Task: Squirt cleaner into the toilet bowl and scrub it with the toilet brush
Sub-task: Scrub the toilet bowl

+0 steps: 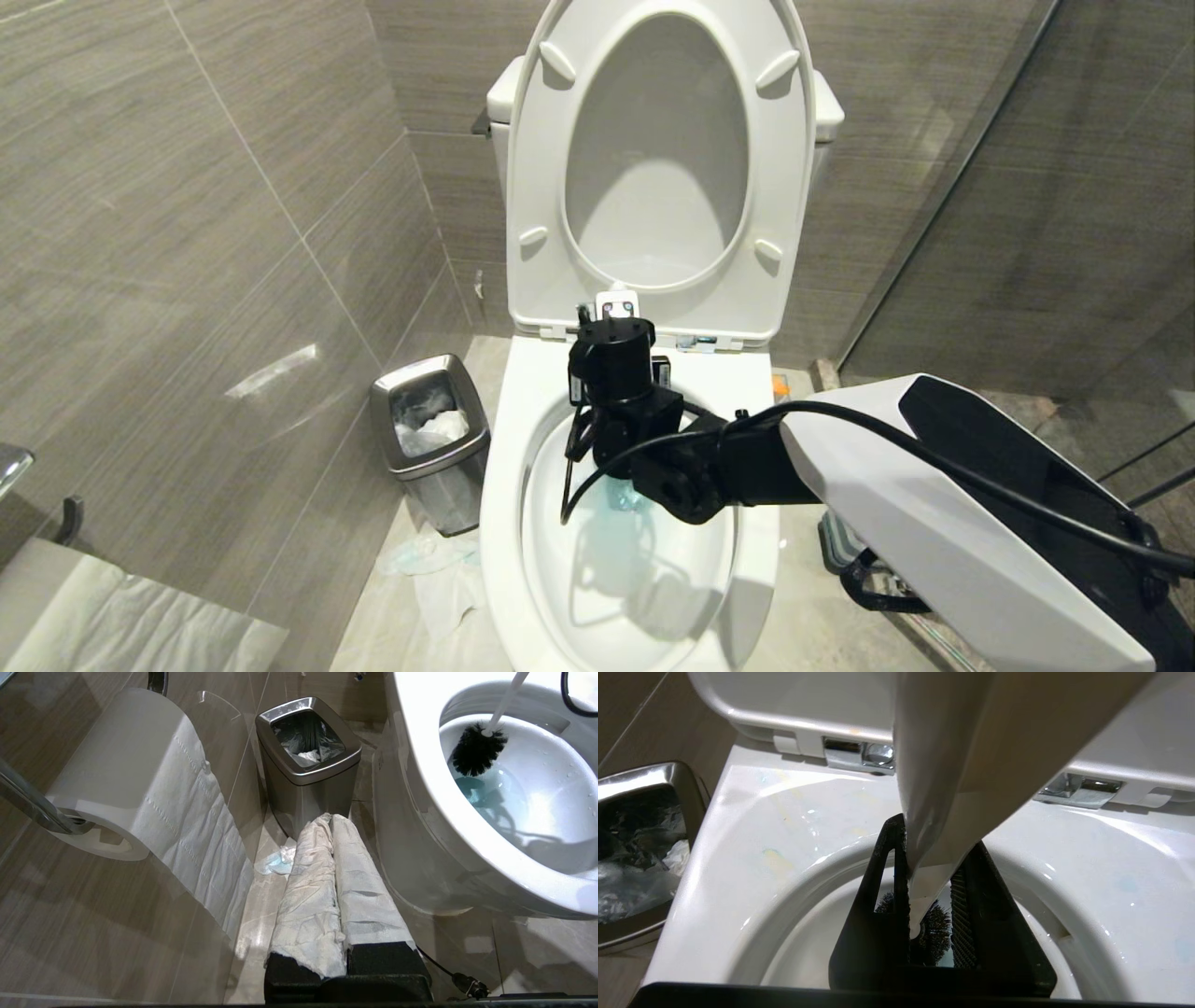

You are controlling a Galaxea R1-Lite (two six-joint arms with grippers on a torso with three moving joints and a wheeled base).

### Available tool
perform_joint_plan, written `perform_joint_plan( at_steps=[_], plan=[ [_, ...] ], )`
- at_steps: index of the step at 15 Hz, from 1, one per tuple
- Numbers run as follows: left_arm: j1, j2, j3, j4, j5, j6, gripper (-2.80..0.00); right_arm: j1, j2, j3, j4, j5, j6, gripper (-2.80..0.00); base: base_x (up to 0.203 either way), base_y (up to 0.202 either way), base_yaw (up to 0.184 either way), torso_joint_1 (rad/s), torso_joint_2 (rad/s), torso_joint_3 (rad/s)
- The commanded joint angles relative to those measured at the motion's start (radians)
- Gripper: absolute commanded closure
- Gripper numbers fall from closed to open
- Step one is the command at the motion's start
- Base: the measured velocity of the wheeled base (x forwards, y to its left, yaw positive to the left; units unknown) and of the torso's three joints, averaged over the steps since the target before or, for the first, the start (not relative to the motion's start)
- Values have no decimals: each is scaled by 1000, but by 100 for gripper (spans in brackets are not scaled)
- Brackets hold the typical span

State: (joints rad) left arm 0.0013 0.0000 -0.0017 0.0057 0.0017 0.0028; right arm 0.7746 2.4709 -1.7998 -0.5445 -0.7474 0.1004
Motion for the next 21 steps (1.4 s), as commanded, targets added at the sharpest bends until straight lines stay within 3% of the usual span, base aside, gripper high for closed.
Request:
perform_joint_plan(
  at_steps=[1, 4, 11, 17, 21],
  plan=[
    [0, 0, 0, 0, 0, 0, 0, -23, -22, 11, -2, -5, -3, 0, 0, 0, 0, 0, 0, 0],
    [0, 0, 0, 0, 0, 0, 0, -40, -82, 84, 3, -3, -8, 0, 0, 0, 0, 0, 0, 0],
    [0, 1, 0, 0, 0, 0, 0, -26, -280, 419, -8, 15, 37, 0, 0, 0, 0, 0, 0, 0],
    [0, 0, 0, 0, 0, 0, 0, 111, -360, 565, -8, 11, 96, 0, 0, 0, 0, 0, 0, 0],
    [0, 0, 0, 0, 0, 0, 0, 192, -313, 543, -8, 7, 132, 0, 0, 0, 0, 0, 0, 0]
  ],
)
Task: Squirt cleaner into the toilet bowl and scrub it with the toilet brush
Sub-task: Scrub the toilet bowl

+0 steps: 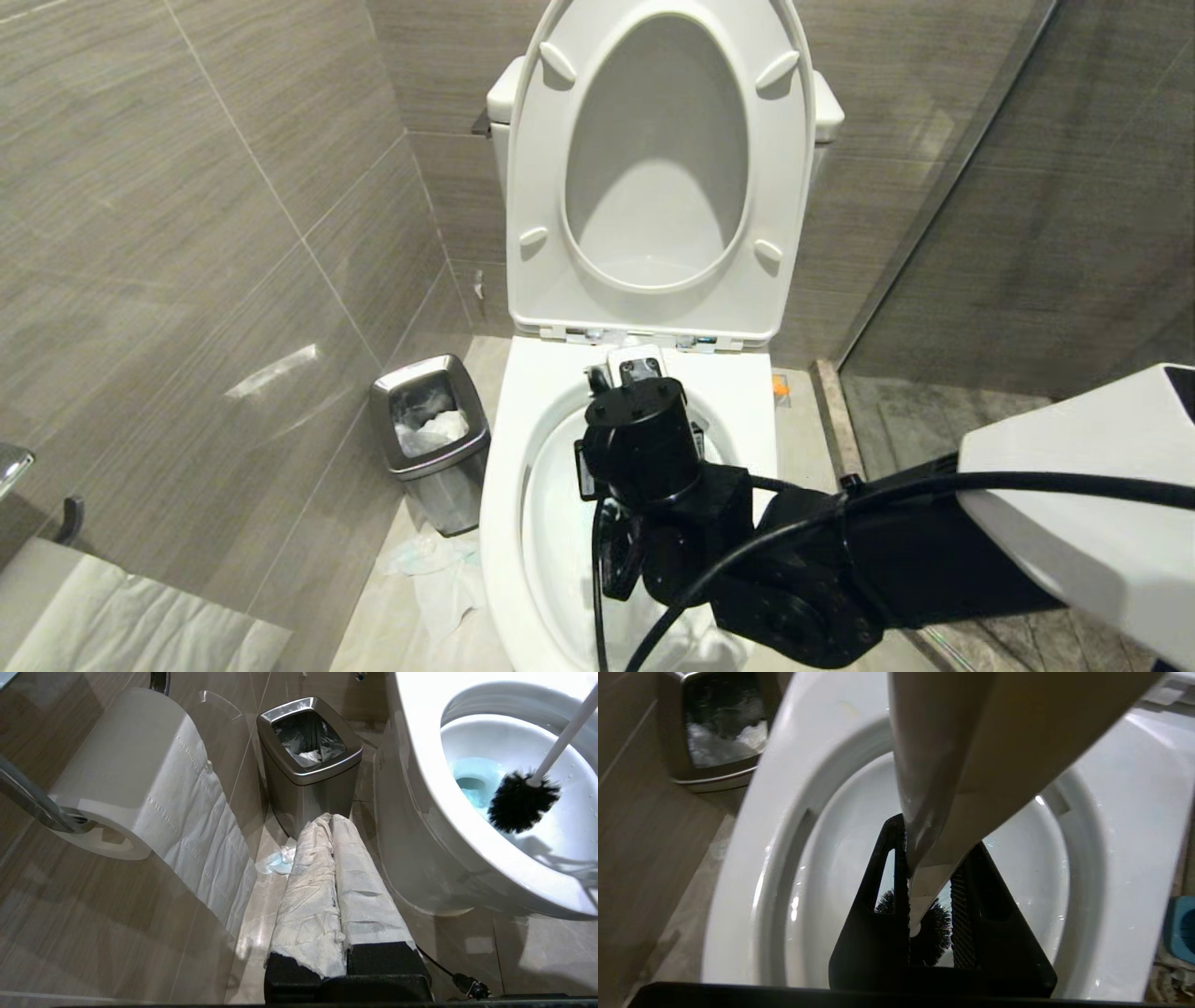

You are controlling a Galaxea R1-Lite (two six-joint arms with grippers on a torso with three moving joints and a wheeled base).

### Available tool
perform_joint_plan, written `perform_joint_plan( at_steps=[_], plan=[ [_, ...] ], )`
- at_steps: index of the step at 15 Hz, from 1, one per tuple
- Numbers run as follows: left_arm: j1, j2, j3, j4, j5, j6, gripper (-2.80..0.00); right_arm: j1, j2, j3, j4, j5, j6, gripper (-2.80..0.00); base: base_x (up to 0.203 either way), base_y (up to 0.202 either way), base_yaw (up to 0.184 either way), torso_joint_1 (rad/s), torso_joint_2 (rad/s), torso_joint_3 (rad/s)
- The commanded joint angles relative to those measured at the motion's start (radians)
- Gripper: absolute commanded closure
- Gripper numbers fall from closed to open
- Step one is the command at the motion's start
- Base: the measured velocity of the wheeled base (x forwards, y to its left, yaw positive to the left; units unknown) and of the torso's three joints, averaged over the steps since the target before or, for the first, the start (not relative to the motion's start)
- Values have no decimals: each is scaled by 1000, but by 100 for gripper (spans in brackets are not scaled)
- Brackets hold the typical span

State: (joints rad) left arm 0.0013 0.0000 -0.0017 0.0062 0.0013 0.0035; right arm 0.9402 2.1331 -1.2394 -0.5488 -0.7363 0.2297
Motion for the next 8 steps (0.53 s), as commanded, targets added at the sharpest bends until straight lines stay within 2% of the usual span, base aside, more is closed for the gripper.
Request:
perform_joint_plan(
  at_steps=[1, 5, 8],
  plan=[
    [0, 1, 0, 0, 0, 0, 0, 34, 41, -43, -3, -5, 3, 0, 0, 0, 0, 0, 0, 0],
    [0, 1, 0, 0, 0, 0, 0, 40, 130, -227, 19, -9, -13, 0, 0, 0, 0, 0, 0, 0],
    [0, 0, 0, 0, 0, 0, 0, 11, 205, -367, 57, -8, -38, 0, 0, 0, 0, 0, 0, 0]
  ],
)
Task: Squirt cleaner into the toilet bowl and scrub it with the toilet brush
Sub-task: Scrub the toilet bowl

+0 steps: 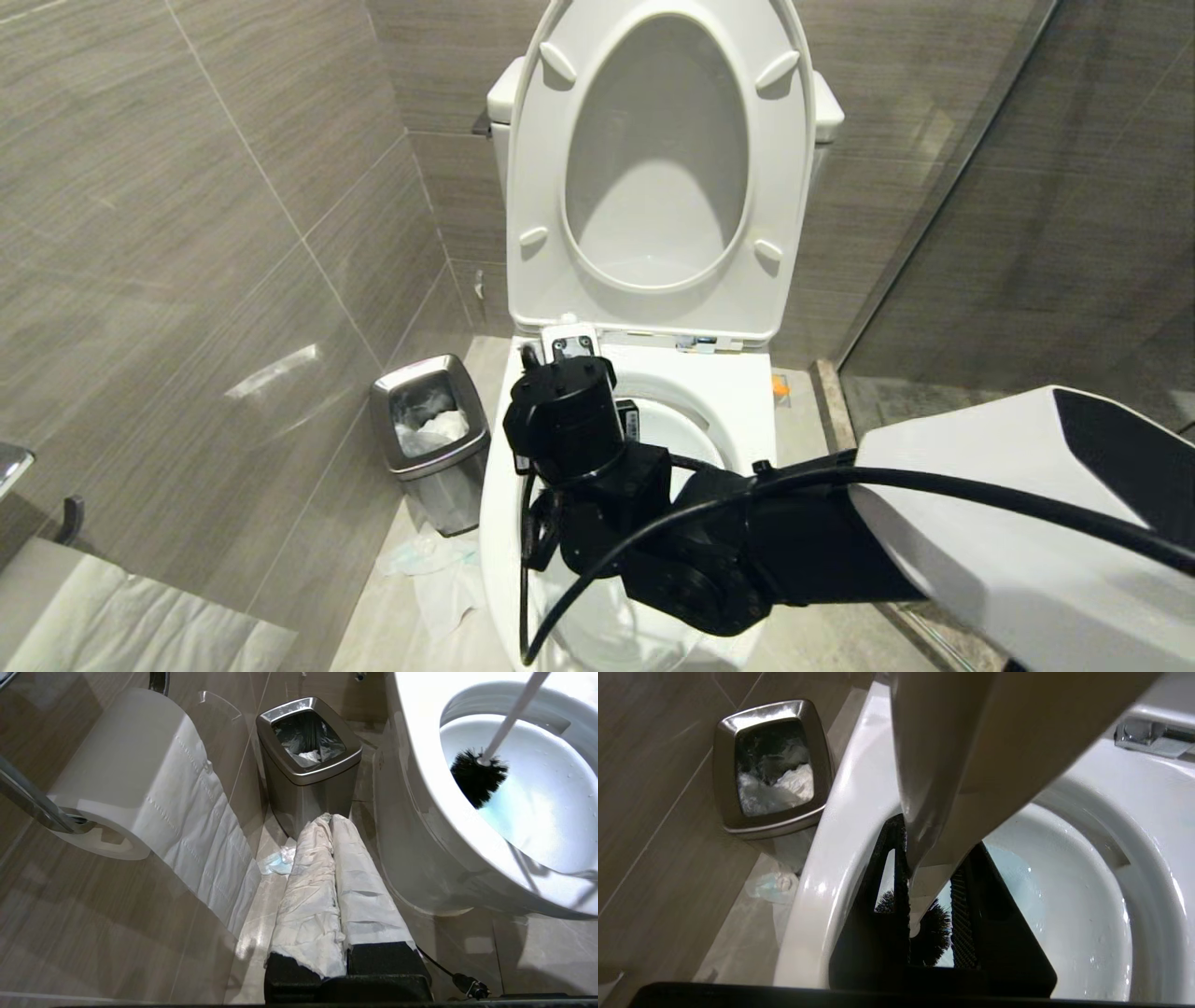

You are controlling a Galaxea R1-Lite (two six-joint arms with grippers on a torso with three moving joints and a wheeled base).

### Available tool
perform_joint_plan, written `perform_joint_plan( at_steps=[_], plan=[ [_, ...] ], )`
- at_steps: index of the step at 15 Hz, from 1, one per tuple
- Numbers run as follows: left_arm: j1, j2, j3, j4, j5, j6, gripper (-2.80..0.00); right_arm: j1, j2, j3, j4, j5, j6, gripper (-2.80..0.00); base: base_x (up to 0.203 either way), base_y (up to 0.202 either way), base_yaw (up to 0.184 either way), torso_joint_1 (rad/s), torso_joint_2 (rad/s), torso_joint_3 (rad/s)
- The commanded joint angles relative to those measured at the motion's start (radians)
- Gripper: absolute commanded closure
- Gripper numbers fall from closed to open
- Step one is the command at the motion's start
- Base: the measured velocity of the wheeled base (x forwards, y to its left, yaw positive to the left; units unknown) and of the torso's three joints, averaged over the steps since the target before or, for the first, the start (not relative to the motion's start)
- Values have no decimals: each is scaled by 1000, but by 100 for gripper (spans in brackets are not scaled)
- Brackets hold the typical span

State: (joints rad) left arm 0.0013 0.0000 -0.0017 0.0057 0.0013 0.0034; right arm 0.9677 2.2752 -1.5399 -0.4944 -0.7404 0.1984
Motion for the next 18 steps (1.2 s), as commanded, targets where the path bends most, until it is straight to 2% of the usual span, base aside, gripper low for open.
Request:
perform_joint_plan(
  at_steps=[1, 6, 10, 14, 18],
  plan=[
    [0, 0, 0, 0, 0, 0, 0, -36, 90, -109, 7, -3, -26, 0, 0, 0, 0, 0, 0, 0],
    [0, 0, 0, 0, 0, 0, 0, -148, 172, -251, 10, 1, -89, 0, 0, 0, 0, 0, 0, 0],
    [0, 0, 0, 0, 0, 0, 0, -213, 150, -252, 19, 0, -96, 0, 0, 0, 0, 0, 0, 0],
    [0, 0, 0, 0, 0, 0, 0, -228, 51, -115, 14, 1, -90, 0, 0, 0, 0, 0, 0, 0],
    [0, 0, 0, 0, 0, 0, 0, -202, -72, 106, 11, 1, -42, 0, 0, 0, 0, 0, 0, 0]
  ],
)
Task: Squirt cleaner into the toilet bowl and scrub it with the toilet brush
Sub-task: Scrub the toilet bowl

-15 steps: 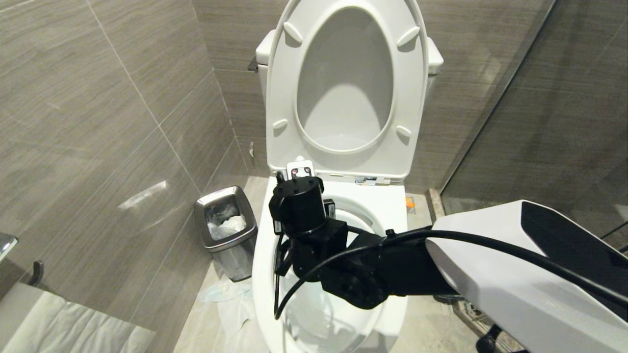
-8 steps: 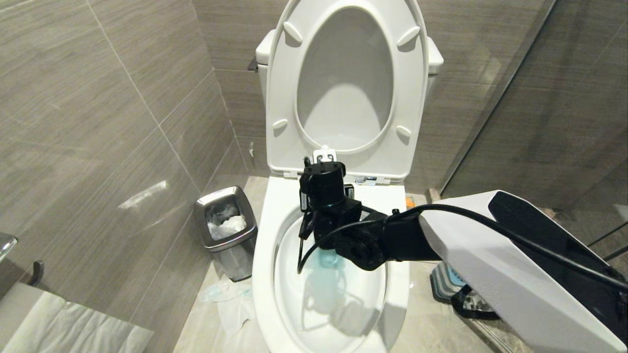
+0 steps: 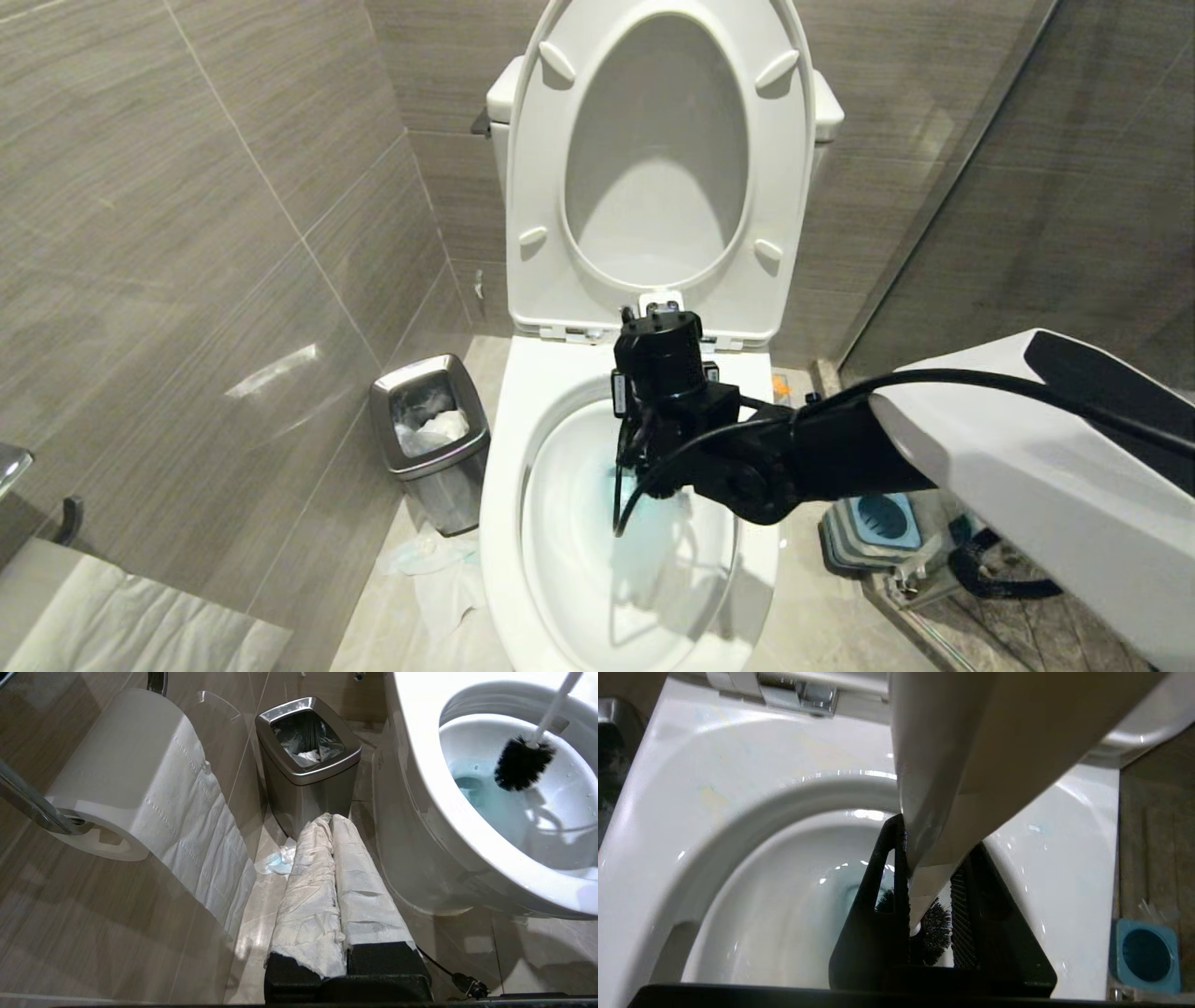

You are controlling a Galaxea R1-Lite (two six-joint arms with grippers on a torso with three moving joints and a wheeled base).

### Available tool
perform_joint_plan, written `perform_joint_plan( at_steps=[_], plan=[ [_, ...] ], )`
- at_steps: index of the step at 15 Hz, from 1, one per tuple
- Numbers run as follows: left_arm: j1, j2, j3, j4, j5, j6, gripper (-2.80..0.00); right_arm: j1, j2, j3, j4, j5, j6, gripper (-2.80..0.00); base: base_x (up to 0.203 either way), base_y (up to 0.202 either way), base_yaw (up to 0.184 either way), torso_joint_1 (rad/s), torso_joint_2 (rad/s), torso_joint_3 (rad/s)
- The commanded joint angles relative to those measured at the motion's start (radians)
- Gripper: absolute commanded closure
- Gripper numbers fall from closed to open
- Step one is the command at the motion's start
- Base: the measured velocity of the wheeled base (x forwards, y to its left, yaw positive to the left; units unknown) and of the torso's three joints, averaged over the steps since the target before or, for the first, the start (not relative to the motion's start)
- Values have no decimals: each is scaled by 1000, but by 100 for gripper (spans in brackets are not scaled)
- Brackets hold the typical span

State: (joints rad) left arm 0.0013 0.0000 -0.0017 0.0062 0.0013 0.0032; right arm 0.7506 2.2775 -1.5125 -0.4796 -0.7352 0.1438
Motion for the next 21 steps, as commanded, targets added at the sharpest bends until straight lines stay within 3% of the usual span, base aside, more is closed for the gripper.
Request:
perform_joint_plan(
  at_steps=[1, 5, 10, 14, 21],
  plan=[
    [0, 0, 0, 0, 0, 0, 0, 35, -100, 126, -4, -6, 33, 0, 0, 0, 0, 0, 0, 0],
    [0, 1, 0, 0, 0, 0, 0, 140, -138, 200, -4, -31, 86, 0, 0, 0, 0, 0, 0, 0],
    [0, 1, 0, 0, 0, 0, 0, 241, -75, 185, -5, -58, 133, 0, 0, 0, 0, 0, 0, 0],
    [0, 1, 0, 0, 0, 0, 0, 226, 5, 56, -2, -81, 125, 0, 0, 0, 0, 0, 0, 0],
    [0, 0, 0, 0, 0, 0, 0, 85, 33, -16, -4, -73, 71, 0, 0, 0, 0, 0, 0, 0]
  ],
)
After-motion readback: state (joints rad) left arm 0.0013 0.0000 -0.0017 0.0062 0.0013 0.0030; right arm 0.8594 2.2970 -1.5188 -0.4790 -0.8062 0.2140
